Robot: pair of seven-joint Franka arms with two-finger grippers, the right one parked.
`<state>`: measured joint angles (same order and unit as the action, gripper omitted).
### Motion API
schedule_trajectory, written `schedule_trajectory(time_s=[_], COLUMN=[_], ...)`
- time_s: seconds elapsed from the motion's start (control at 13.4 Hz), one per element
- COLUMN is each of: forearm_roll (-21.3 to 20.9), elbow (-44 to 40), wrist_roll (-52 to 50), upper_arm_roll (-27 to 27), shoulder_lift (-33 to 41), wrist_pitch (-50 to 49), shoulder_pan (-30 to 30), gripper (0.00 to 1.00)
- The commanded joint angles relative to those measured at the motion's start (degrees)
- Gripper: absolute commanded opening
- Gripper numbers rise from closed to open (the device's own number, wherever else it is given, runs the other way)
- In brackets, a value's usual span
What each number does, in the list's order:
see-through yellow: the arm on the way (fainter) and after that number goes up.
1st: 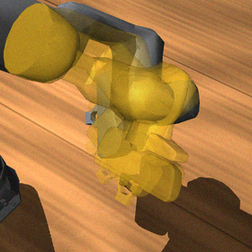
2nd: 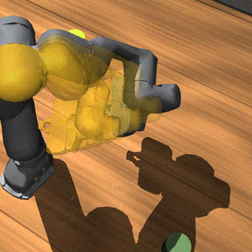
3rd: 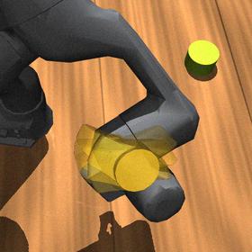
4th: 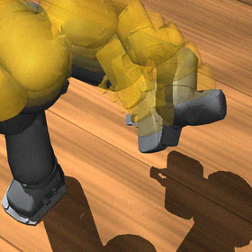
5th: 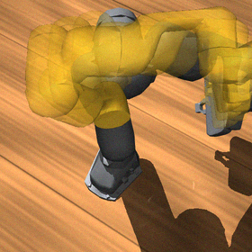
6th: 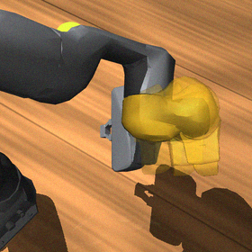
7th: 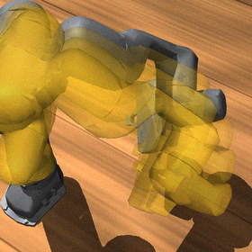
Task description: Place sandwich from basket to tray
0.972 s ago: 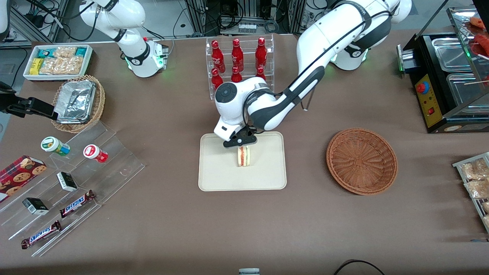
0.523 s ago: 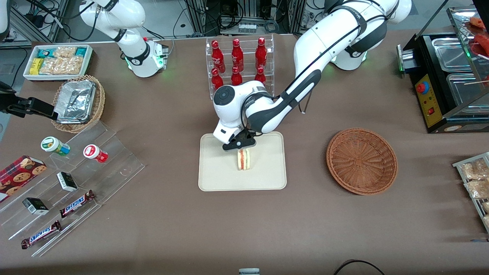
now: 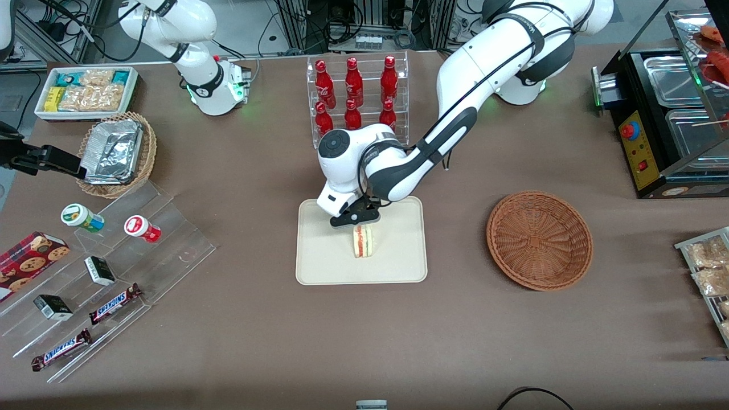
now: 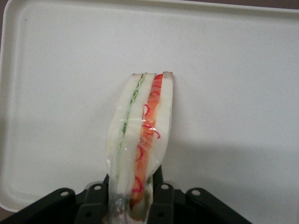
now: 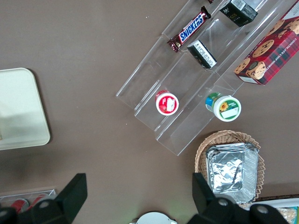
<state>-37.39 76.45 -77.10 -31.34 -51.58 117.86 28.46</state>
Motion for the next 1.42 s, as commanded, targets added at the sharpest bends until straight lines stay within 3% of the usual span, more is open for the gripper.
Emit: schedule_trajectory(time_s=[0.0,0.07,0.3,0.6,0.9,1.2,1.35], forearm_roll=[-0.5,0.03,8.71,18.03,22.0,25.52,26.75], elbow=[-2.0,-2.0,-1.31,-1.39,-0.78,2.39,2.48], wrist_roll=[-0.16,-0.33,0.54,10.54,22.04,38.56,46.47], upper_arm_roll=[0.14,-0.03,-0.21,-0.3,-0.3,0.31,4.16], shoulder_lift=[0.68,2.43,10.5,20.96,29.15,36.18,37.86], wrist_pitch=[-1.58,-3.5,-8.51,-20.19,-32.41,-36.99,-39.02], shoulder_pan=[0.02,-0.33,-4.89,-11.83,-19.65,-28.88,-30.22], gripper=[1.0,1.0,1.0,1.0,1.0,1.0,1.0])
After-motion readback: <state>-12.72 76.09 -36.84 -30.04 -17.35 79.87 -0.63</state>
